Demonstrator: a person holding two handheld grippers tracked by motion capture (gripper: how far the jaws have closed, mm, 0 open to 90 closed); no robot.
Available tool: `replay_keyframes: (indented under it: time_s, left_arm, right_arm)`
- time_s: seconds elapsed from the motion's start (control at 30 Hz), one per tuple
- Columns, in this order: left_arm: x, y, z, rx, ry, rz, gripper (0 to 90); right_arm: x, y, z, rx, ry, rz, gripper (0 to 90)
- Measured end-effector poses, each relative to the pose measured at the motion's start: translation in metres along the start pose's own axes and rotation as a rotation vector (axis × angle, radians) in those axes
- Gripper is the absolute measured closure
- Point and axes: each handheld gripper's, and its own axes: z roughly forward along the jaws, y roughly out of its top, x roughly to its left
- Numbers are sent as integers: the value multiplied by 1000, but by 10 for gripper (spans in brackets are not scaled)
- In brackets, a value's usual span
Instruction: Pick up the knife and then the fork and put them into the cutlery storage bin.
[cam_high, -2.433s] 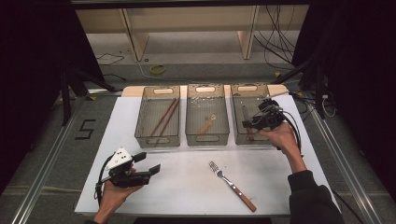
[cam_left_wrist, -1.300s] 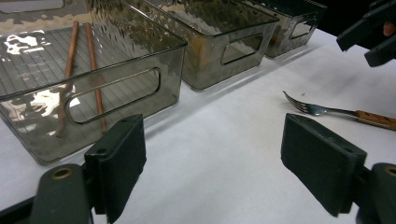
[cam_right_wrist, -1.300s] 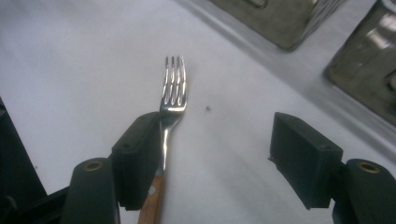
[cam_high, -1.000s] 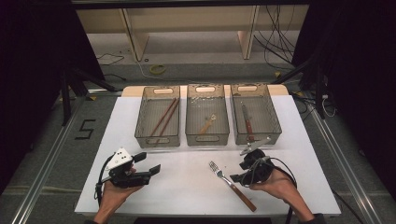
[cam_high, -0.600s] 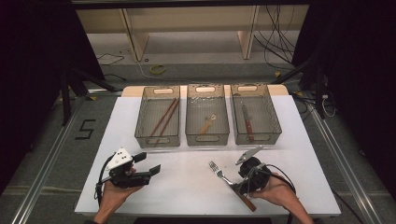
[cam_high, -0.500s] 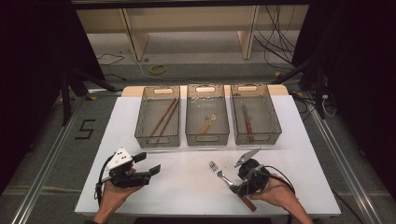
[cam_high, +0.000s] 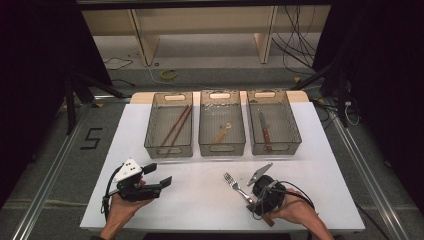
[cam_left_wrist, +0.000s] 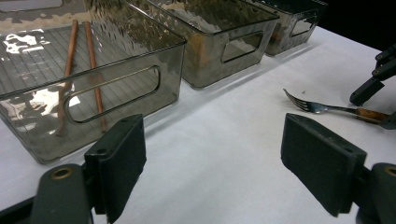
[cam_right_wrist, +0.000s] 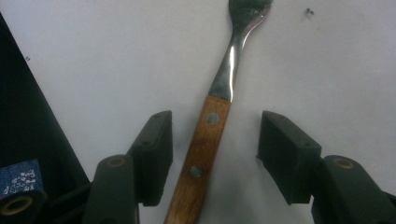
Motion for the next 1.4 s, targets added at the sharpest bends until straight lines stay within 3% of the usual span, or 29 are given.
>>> replay_keyframes:
  time_s: [0.17,0.33,0.47,0.93,1.4]
  left_arm:
    - [0,0,0,0,1,0,217]
    - [0,0,0,0,1,1,217]
    - [0,0,0,-1,0,1,217]
    - [-1,0,0,-2,-3,-1,218]
    - [-1,-1,1,4,-3,5,218]
  right_arm:
    - [3,0,0,12,-22,-33,493]
    - [5,1,0,19,-46,-34,542]
    - [5,1,0,33,-54,-70,566]
    - [1,3,-1,59,-64,-50,729]
    - [0,5,-1,67,-76,-34,776]
